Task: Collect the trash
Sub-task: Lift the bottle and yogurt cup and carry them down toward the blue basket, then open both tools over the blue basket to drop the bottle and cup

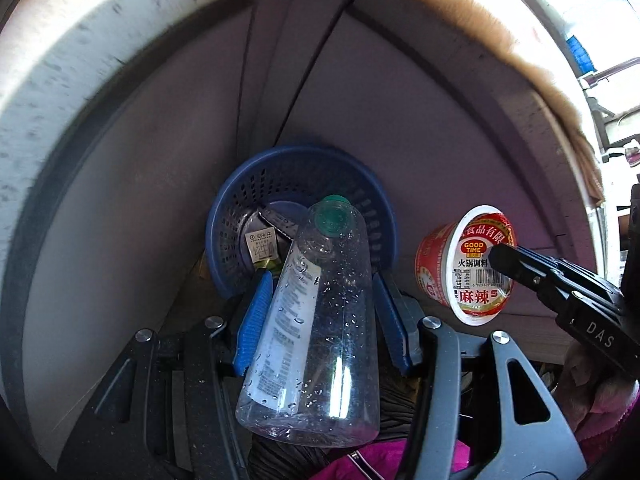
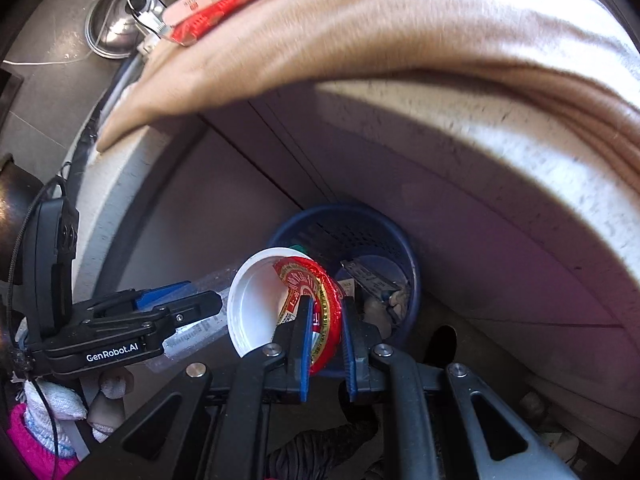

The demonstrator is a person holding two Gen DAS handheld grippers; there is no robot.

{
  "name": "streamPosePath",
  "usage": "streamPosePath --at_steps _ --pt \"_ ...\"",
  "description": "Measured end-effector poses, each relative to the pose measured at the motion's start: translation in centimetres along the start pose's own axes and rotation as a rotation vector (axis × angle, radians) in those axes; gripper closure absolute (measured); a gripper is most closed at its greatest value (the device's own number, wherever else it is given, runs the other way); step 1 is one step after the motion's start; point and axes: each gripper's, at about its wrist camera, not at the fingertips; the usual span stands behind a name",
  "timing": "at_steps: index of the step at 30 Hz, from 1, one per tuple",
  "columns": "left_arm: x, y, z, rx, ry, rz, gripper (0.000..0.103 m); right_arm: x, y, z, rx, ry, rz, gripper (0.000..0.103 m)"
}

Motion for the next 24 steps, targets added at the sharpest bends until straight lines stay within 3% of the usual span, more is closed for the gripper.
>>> streamPosePath --at_steps 22,24 --pt "-6.1 0.8 -2.6 -0.003 0.09 -0.104 0.05 -7.2 -0.3 -2.3 -0.003 0.067 0.098 0.091" --pt "-6.2 0.9 -2.8 0.002 0.094 -0.11 0.05 -7.4 0.2 -2.3 -0.005 0.07 0.102 0.087"
Point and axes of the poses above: each gripper's, at about its wrist camera, not at the fingertips, and x roughly against the way its jaws point, y to its left, z to its underside, and after that the axes turned 14 degrees about y, right-handed
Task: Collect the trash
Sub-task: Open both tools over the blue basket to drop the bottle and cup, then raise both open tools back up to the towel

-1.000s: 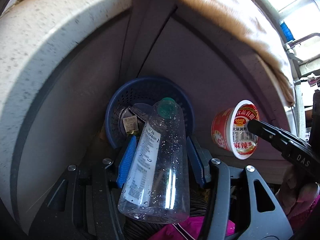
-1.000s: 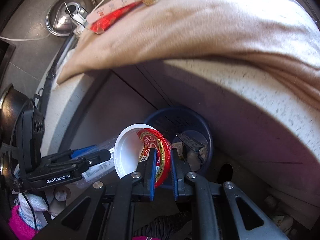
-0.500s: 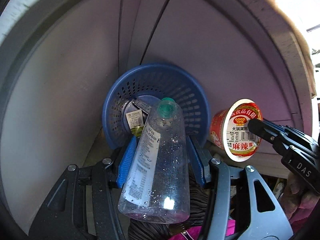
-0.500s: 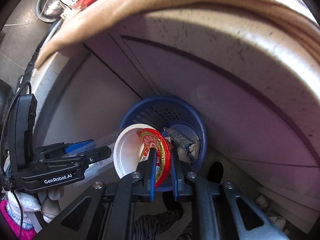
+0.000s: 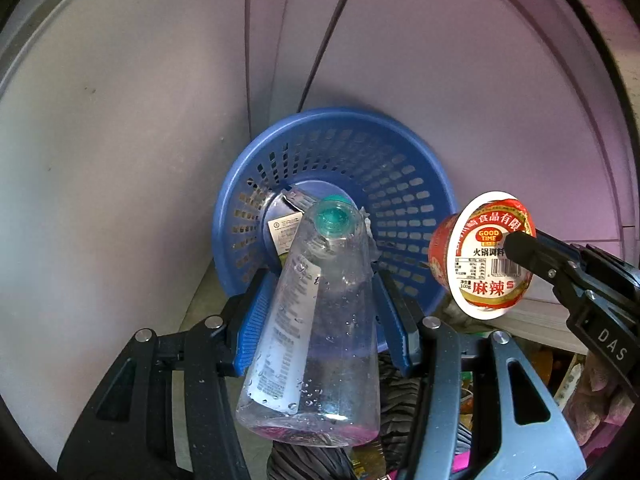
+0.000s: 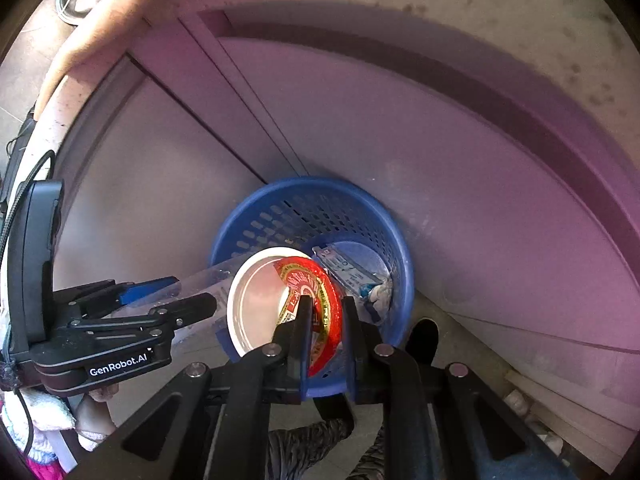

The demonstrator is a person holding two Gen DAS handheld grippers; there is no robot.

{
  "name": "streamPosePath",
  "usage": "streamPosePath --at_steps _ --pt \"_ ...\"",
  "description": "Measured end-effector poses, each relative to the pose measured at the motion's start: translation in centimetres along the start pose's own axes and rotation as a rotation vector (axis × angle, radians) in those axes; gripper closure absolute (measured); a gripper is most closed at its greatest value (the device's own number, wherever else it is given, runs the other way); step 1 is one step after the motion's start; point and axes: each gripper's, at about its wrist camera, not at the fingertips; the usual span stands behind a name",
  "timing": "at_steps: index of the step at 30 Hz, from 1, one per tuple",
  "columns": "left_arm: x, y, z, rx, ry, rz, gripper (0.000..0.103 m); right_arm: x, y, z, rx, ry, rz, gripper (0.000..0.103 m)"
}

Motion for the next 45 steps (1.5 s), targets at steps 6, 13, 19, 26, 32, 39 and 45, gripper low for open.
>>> streamPosePath --at_steps 6,13,19,26,32,39,45 --pt "-0.4 0.4 -0.7 0.005 0.01 -0.021 0.049 0.3 0.2 -0.1 0.013 -0.014 0.02 0.068" --pt "-0.6 0.4 -1.1 0.003 0.024 -0.049 0.047 1.0 -0.1 0.0 0.018 -0.025 0.027 0.048" --pt "-0.3 0.3 -0.9 0.002 0.016 -0.064 0.044 1.5 -0.3 0.0 0.013 -0.028 0.025 0.043" --pt "1.1 0.6 -0.5 0.014 -0.001 -0.077 0.044 2.6 -0.3 0.1 0.02 -0.038 0.013 0.041" --pt "3.8 0.8 0.4 0.031 -0.032 -0.068 0.044 5.4 -0.2 0.6 0.037 -0.059 -0.008 0.036" --pt "7.9 0.3 1.4 0.04 -0.093 -0.068 0.044 9.0 0.5 1.2 0.099 -0.079 -0.025 0.03" --pt "12.1 -0.9 2.1 0.025 -0.168 -0.074 0.044 11.9 0.9 1.5 0.145 -0.097 -0.059 0.025"
Point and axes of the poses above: each gripper's, at about its wrist camera, not at the fingertips, and x roughly against the way its jaws point, y to its left, z to its underside, and after that the axes turned 14 degrees about y, right-handed
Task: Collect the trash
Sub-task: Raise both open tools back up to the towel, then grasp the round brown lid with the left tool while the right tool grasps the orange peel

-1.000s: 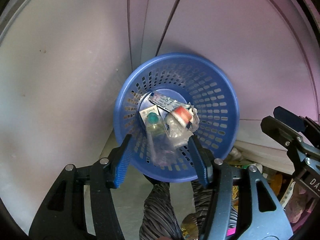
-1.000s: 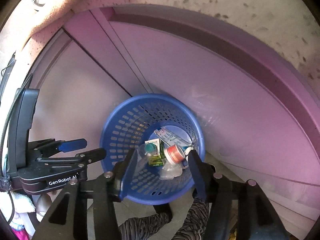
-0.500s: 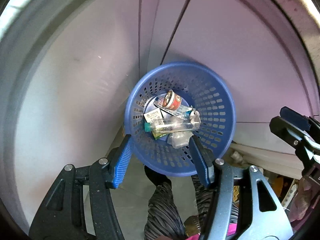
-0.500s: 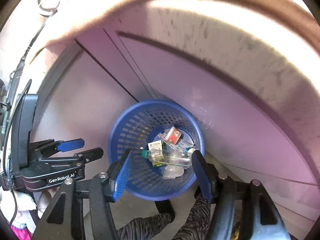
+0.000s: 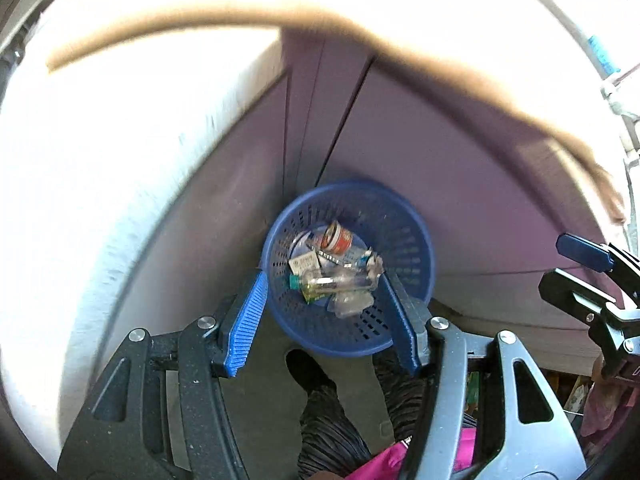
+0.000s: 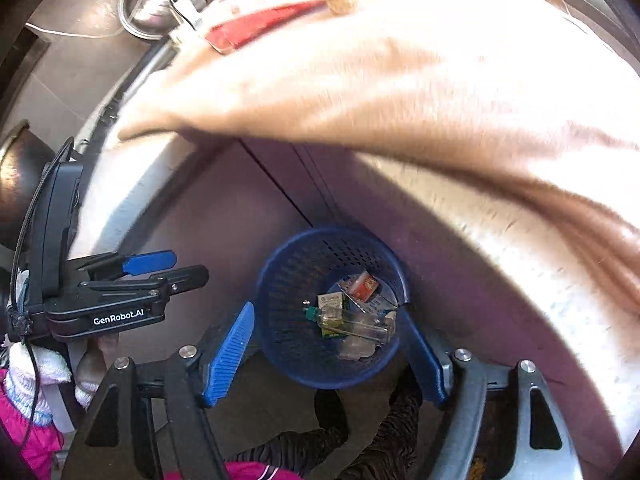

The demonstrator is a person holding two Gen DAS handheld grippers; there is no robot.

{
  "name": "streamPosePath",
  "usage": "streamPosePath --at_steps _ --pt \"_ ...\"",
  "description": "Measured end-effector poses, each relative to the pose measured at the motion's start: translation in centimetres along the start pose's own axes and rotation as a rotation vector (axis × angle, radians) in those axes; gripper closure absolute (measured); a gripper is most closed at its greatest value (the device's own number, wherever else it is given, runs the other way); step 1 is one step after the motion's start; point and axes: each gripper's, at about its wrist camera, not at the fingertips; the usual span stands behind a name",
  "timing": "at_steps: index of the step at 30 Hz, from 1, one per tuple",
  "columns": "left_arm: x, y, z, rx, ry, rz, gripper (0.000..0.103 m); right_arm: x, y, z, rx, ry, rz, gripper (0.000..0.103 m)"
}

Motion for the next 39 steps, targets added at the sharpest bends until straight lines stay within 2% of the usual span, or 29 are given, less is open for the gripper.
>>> streamPosePath --at_steps 11,17,21,27,36,39 --pt "8.1 -2.2 -2.4 -0.052 -0.154 -0.009 0.044 7.6 -0.6 -1.6 0.071 -0.103 -0.043 0.019" --pt "12.3 -4.6 -5.9 -0.116 -0.253 -0.037 0.044 11.1 -2.0 -3.6 0.094 -0.163 -0.05 0.018" --pt "13.8 -6.2 -8.8 -0.144 -0.29 -0.047 0.044 12.7 -3.2 -5.5 0.093 -0.2 -0.046 0.018" --pt "14.4 -8.3 -12.5 -0.205 -0.299 -0.116 0.044 14.7 -5.2 -8.8 0.087 -0.246 -0.042 0.018" --pt "12.8 -9.5 -17.6 -0.293 -0.248 -0.267 0.044 15.7 -8.5 -13.4 0.074 -0.275 -0.016 0.018" --pt "12.1 -9.7 -19.0 -0.322 -0.22 -0.288 0.044 15.6 -9.7 -14.6 0.058 -0.274 -0.014 0.018"
Point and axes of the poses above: each gripper's, at about its wrist camera, not at the fingertips, and x roughly against the way its jaws point, y to its left, z to its underside, and after that the axes turned 14 degrees about y, right-handed
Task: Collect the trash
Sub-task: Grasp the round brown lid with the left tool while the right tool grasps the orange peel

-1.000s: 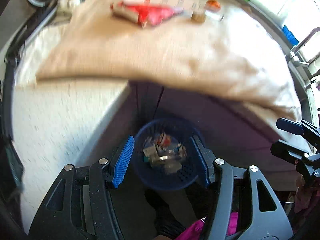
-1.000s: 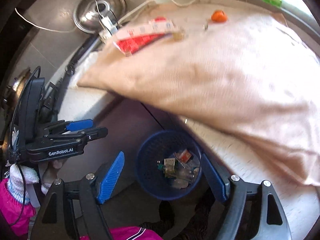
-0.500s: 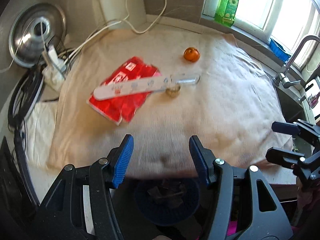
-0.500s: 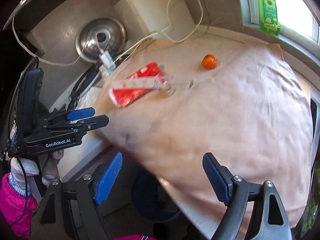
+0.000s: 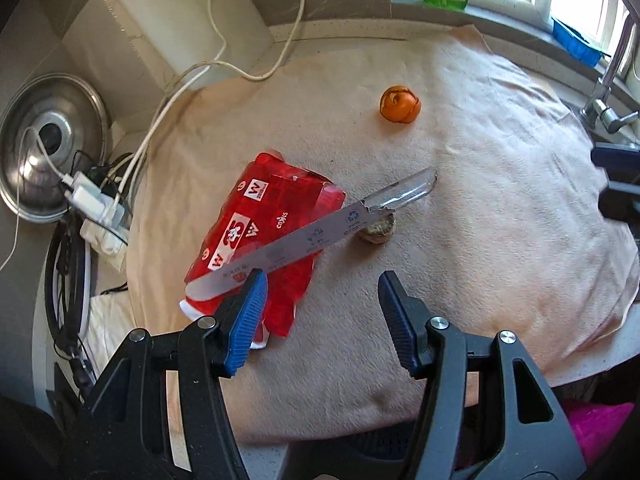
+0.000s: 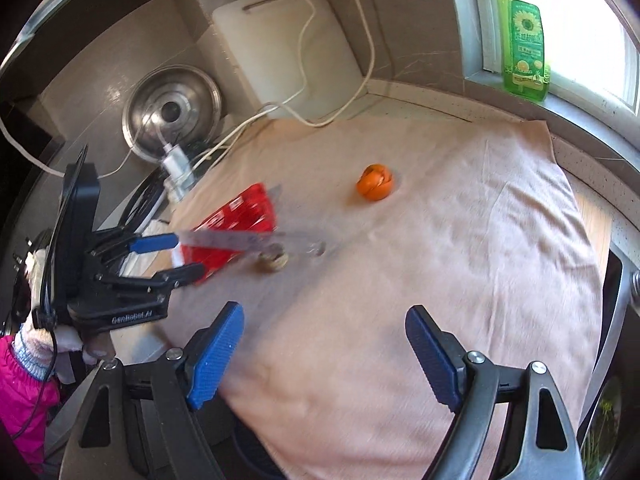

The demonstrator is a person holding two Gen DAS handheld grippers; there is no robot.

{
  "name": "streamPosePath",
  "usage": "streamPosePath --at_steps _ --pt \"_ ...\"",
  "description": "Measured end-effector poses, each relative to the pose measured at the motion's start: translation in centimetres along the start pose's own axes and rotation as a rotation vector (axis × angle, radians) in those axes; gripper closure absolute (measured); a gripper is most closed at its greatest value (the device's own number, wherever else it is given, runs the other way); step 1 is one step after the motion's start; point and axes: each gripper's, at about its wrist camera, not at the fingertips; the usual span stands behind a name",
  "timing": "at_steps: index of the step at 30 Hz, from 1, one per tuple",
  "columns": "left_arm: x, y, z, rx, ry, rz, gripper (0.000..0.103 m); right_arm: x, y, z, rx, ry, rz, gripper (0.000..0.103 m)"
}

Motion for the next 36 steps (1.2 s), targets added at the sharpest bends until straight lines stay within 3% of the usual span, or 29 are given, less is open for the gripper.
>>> streamPosePath --at_steps 16,23,29,36 --pt "-4.5 -1.9 -3.2 -0.183 0.104 -0.189 0.044 -4.2 -4.9 -6.5 -0.043 0.064 -0.001 0.018" --pt "-5.9 -1.7 -4.2 -0.203 0.135 -0.185 0.044 -6.5 -6.1 -9.3 -0.04 0.096 0.003 0.018" --pt "-5.7 -0.2 -5.2 -0.162 0.12 -0.165 0.044 -8.5 -6.4 -11.1 -0.037 0.126 -0.009 0.018" --pt "-6.9 -0.2 -6.0 -0.236 0.159 -0.174 0.044 -10.0 -5.9 -12.3 -0.025 0.146 -0.02 0.018"
Point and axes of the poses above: each gripper's, at about its wrist camera, not at the fingertips, and x roughly against the way its jaws point, y to its left, z to its underside, and after that the axes turned 14 degrees about y, right-handed
